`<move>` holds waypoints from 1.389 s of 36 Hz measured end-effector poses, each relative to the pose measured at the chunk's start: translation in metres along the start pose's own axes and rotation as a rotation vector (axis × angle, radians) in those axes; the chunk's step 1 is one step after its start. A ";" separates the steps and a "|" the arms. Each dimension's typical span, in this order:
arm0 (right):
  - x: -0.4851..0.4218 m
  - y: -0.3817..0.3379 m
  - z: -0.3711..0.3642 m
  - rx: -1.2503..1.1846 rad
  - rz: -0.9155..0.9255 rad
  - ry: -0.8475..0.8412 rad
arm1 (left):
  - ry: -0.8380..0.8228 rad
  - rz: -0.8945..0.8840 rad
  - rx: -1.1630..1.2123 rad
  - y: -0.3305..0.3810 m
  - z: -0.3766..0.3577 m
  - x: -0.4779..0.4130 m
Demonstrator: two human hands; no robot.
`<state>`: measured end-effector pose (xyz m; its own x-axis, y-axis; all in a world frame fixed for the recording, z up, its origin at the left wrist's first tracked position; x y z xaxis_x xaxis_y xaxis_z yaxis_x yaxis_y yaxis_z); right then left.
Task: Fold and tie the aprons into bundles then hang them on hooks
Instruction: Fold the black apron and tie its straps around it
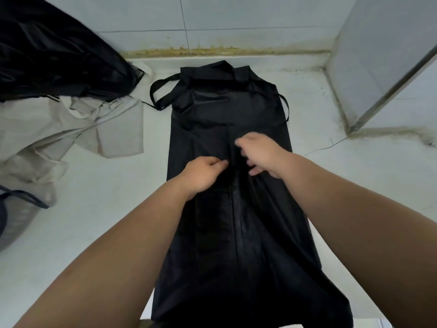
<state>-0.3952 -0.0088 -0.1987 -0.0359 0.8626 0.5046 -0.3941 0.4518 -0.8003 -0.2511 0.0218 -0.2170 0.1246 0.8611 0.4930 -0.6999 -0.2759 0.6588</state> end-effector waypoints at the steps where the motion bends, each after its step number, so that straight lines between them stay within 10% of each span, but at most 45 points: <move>1: 0.000 0.004 -0.006 0.055 -0.049 -0.064 | -0.018 0.028 0.122 0.003 -0.002 0.001; 13: -0.008 0.046 0.030 0.171 -0.012 0.090 | -0.242 0.314 0.871 0.025 -0.045 -0.006; 27: -0.008 0.063 0.040 -0.090 -0.059 -0.006 | -0.183 0.126 0.697 0.057 -0.047 -0.036; 45: -0.011 0.045 0.033 0.060 -0.069 -0.065 | -0.153 0.081 0.488 0.053 -0.031 -0.044; 50: -0.014 0.041 0.021 0.289 -0.069 -0.086 | 0.069 0.057 0.408 0.046 -0.001 -0.036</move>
<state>-0.4299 -0.0069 -0.2322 -0.0732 0.8042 0.5898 -0.6430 0.4141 -0.6443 -0.2884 -0.0211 -0.2048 0.0370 0.8623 0.5051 -0.3665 -0.4585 0.8096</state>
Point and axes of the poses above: each hand's wrist, its own x-axis away from the middle knuckle, its own z-axis out of the back of the hand, y = z × x, the point moved 6 cm from there along -x, towards the middle knuckle, and after that the axes turned 5 degrees about -x, right-handed, at the moved point
